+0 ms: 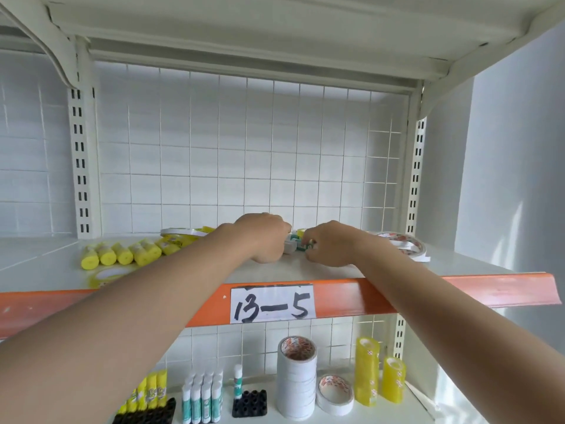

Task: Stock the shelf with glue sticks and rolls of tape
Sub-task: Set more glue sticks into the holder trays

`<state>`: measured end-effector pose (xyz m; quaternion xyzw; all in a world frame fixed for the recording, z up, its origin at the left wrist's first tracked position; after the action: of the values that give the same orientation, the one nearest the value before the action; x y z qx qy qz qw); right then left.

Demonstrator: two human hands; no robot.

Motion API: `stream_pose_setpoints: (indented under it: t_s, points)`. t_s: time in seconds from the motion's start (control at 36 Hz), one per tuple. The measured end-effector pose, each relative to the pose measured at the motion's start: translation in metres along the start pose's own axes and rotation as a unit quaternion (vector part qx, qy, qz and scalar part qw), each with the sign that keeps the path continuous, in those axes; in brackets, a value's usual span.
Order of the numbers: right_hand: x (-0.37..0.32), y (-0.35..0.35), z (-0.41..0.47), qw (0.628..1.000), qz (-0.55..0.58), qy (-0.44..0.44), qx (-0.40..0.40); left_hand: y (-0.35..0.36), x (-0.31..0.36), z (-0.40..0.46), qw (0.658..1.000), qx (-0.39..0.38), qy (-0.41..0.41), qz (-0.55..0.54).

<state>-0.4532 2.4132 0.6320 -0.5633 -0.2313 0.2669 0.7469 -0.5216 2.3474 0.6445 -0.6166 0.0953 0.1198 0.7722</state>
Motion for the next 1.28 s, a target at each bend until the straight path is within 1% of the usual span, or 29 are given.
stream_pose_setpoints:
  t_s: [0.08, 0.14, 0.19, 0.33, 0.42, 0.53, 0.64, 0.69, 0.78, 0.89, 1.0, 1.08, 1.19, 1.28]
  points:
    - [0.001, -0.004, 0.002, 0.999, -0.022, -0.005, 0.026, 0.012, 0.0, 0.01, 1.0, -0.024, -0.008, 0.009]
    - [0.002, -0.005, 0.0, 0.999, -0.026, -0.014, 0.036, 0.025, -0.005, 0.013, 0.998, -0.059, -0.021, -0.005]
    - [0.003, -0.006, -0.001, 0.999, -0.02, -0.021, 0.046, 0.032, -0.007, 0.015, 0.997, -0.074, -0.025, -0.024]
    - [0.001, -0.008, -0.003, 0.997, 0.011, -0.033, 0.07, 0.021, -0.005, 0.015, 1.0, -0.013, -0.003, 0.015]
    - [-0.001, -0.01, -0.005, 0.995, 0.019, -0.033, 0.088, 0.019, -0.008, 0.014, 1.0, 0.009, -0.001, 0.029]
    - [-0.002, -0.026, -0.011, 0.987, 0.039, -0.023, 0.155, 0.016, -0.009, 0.011, 1.0, 0.019, 0.005, 0.02]
    - [0.004, -0.047, -0.022, 0.964, 0.095, -0.01, 0.249, 0.006, -0.009, 0.002, 0.999, 0.031, -0.004, -0.004]
    - [0.006, -0.053, -0.025, 0.952, 0.135, -0.01, 0.274, -0.001, -0.009, -0.003, 0.999, 0.044, -0.011, -0.013]
    - [0.011, -0.058, -0.026, 0.938, 0.204, -0.008, 0.281, -0.012, -0.011, -0.014, 0.997, 0.076, -0.019, -0.024]
    - [0.018, -0.058, -0.028, 0.923, 0.287, -0.006, 0.257, -0.027, -0.022, -0.037, 0.989, 0.123, -0.034, -0.069]
    - [0.017, -0.064, -0.037, 0.893, 0.371, -0.021, 0.254, -0.043, -0.034, -0.071, 0.969, 0.195, -0.05, -0.144]
    - [0.011, -0.074, -0.052, 0.868, 0.415, -0.032, 0.271, -0.057, -0.037, -0.101, 0.943, 0.249, -0.045, -0.215]
    - [-0.01, -0.082, -0.081, 0.831, 0.471, -0.068, 0.288, -0.073, -0.034, -0.14, 0.899, 0.309, -0.038, -0.309]
    - [-0.034, -0.083, -0.104, 0.822, 0.472, -0.089, 0.306, -0.069, -0.027, -0.168, 0.853, 0.342, -0.031, -0.393]
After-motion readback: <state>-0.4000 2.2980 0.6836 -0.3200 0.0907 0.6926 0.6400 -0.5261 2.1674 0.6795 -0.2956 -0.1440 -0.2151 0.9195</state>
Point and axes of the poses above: each hand's wrist, its own z-axis towards the middle knuckle, its own y-axis out of the palm, x = y × z, the point moved 10 cm from there along z, towards the middle knuckle, and after that the axes turned 7 degrees about y, right-handed, at the moved point
